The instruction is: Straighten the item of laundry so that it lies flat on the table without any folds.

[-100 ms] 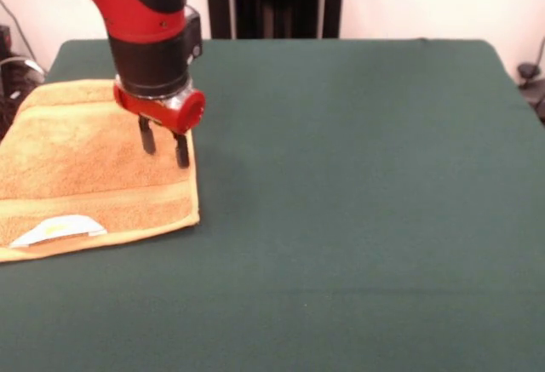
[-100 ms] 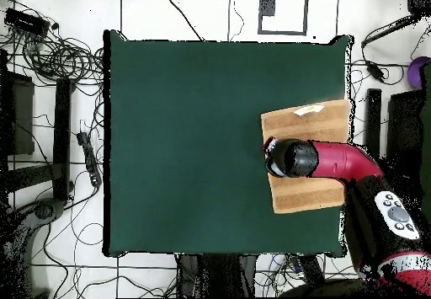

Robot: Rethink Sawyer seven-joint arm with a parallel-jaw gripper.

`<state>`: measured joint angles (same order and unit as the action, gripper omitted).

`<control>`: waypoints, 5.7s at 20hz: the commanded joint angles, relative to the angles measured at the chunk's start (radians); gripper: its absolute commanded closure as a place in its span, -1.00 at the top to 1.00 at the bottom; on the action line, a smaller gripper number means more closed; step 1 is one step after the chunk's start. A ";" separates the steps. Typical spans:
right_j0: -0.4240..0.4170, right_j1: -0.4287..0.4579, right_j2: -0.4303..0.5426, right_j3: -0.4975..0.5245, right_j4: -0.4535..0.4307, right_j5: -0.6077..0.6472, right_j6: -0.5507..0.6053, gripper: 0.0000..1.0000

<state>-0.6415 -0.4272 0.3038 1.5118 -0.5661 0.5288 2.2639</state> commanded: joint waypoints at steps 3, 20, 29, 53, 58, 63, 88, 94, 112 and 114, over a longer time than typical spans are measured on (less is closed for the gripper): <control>0.129 0.241 0.010 0.007 -0.017 -0.330 0.142 1.00; 0.244 0.331 -0.112 0.000 0.240 -0.498 0.273 -1.00; 0.238 0.339 -0.089 0.109 0.475 -0.579 0.379 -1.00; 0.485 0.217 -0.282 0.259 1.004 -0.512 0.471 -1.00; 0.455 0.217 -0.233 0.286 1.030 -0.569 0.419 -1.00; 0.383 0.228 -0.196 0.257 0.874 -0.548 0.209 -1.00; 0.405 0.196 -0.201 0.285 0.843 -0.559 0.244 -1.00; 0.480 0.170 -0.229 0.317 0.969 -0.559 0.372 -1.00; 0.497 0.092 -0.225 0.386 1.039 -0.502 0.325 -1.00; 0.461 0.125 -0.178 0.389 1.020 -0.583 0.346 -1.00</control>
<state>-0.1741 -0.3883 -0.0968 1.7980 0.4176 -0.0474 2.3519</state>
